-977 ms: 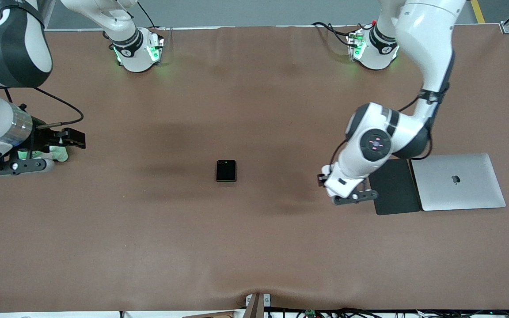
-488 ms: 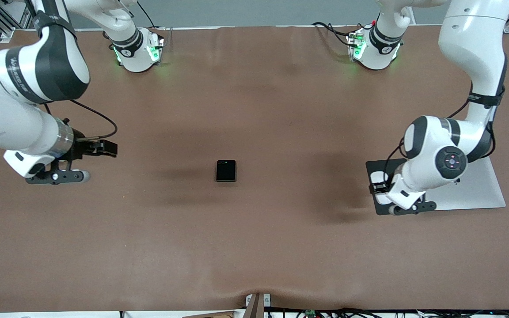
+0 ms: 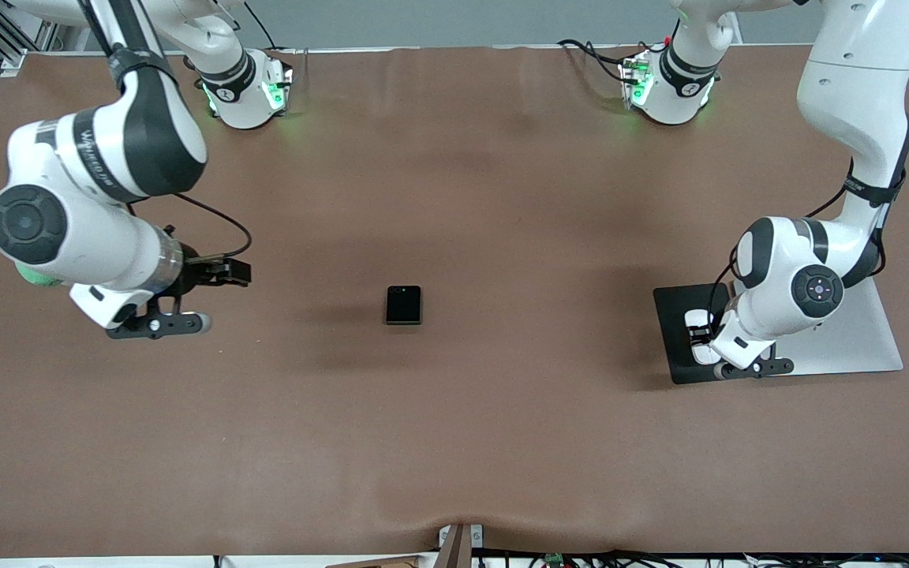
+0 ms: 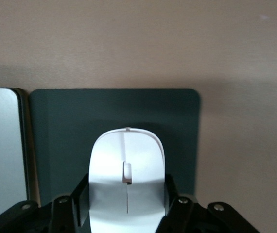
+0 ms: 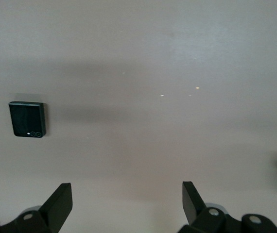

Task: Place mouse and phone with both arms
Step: 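Place the mouse on the pad while the right gripper approaches the phone, then grasp the black phone with the right gripper while the left gripper withdraws, then carry the phone with the right gripper beside the green plush toy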

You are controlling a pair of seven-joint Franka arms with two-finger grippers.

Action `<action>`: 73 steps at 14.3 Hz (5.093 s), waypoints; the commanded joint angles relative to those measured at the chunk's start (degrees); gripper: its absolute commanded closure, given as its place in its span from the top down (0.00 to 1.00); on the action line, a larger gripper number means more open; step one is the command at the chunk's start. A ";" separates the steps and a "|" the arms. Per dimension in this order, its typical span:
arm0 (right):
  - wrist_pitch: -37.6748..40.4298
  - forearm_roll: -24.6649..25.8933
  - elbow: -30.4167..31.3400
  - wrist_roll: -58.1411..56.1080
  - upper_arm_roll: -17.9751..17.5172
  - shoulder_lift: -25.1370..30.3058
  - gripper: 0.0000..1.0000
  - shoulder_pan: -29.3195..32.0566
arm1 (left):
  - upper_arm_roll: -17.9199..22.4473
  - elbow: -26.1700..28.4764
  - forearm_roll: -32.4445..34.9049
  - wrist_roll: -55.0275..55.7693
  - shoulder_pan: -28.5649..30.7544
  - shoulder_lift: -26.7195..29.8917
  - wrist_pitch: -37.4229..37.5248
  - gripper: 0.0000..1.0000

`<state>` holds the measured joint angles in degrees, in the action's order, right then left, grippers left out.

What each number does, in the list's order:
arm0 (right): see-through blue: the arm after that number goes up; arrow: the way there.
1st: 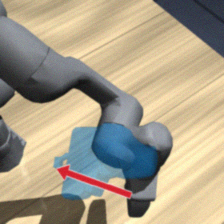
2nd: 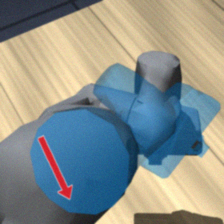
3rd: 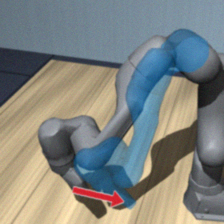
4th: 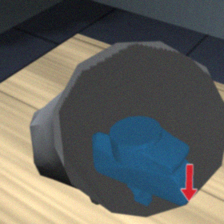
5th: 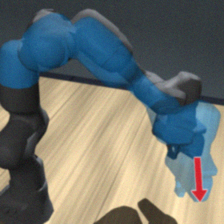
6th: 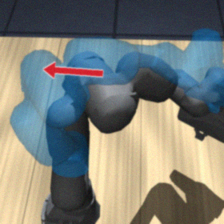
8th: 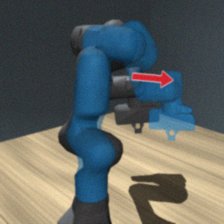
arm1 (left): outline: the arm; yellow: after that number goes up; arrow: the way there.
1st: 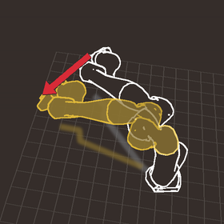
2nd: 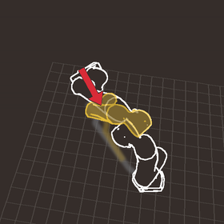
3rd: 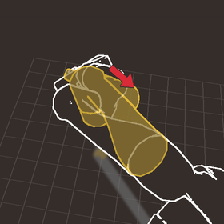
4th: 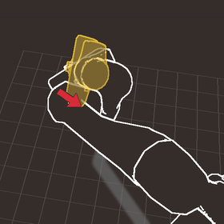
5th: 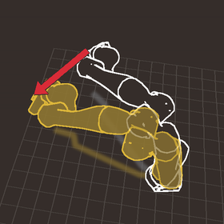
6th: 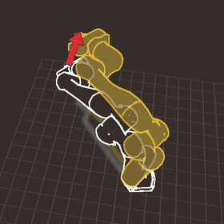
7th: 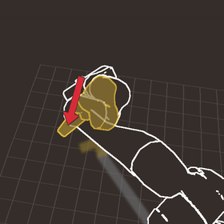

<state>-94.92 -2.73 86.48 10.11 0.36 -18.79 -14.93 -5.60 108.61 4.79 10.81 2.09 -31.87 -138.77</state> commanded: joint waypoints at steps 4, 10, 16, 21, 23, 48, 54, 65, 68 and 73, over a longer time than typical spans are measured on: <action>-0.88 -1.66 -1.05 3.59 0.25 -2.57 1.00 -3.26 | -0.55 0.55 1.45 -1.41 1.17 -1.00 -2.29 0.48; -7.72 -6.50 -0.96 13.24 0.34 -6.69 1.00 -7.91 | -0.46 0.55 1.45 -1.49 1.25 -1.79 -2.29 0.53; -13.62 -6.59 -0.96 15.82 0.34 -12.05 1.00 -12.66 | -0.55 0.20 1.45 -1.32 1.08 -1.80 -2.21 1.00; -20.12 -8.00 -1.05 20.74 0.34 -17.41 1.00 -16.35 | -0.99 -4.00 1.37 -1.23 0.90 6.10 3.30 1.00; -22.23 -8.00 -1.05 20.74 0.34 -19.00 1.00 -17.50 | -1.08 -8.66 1.45 -1.23 0.73 8.66 9.45 1.00; -32.88 -6.15 0.18 23.47 0.60 -27.71 0.09 -20.49 | -0.90 -17.38 -4.52 -0.88 -2.26 36.44 53.17 1.00; -24.13 -6.50 -3.49 23.47 0.69 -26.83 0.00 -19.88 | -1.87 -17.47 -4.61 -1.14 -2.44 36.00 53.25 1.00; -9.85 -6.50 -2.90 17.23 0.69 -17.88 0.00 -10.39 | -2.92 -17.38 -4.61 -1.32 -1.47 37.06 56.15 1.00; -10.03 -6.42 1.49 14.35 0.69 -14.01 0.00 -7.76 | -2.92 -17.56 -4.61 -1.32 -1.47 37.06 56.15 1.00; -10.81 -6.15 8.08 8.18 0.78 -9.43 0.00 -2.66 | -2.92 -17.73 -4.61 -0.70 -1.56 37.06 56.07 1.00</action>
<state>-104.77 -9.38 89.19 19.97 1.99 -32.42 -19.63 -8.33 90.61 1.02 10.06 0.11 4.05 -83.31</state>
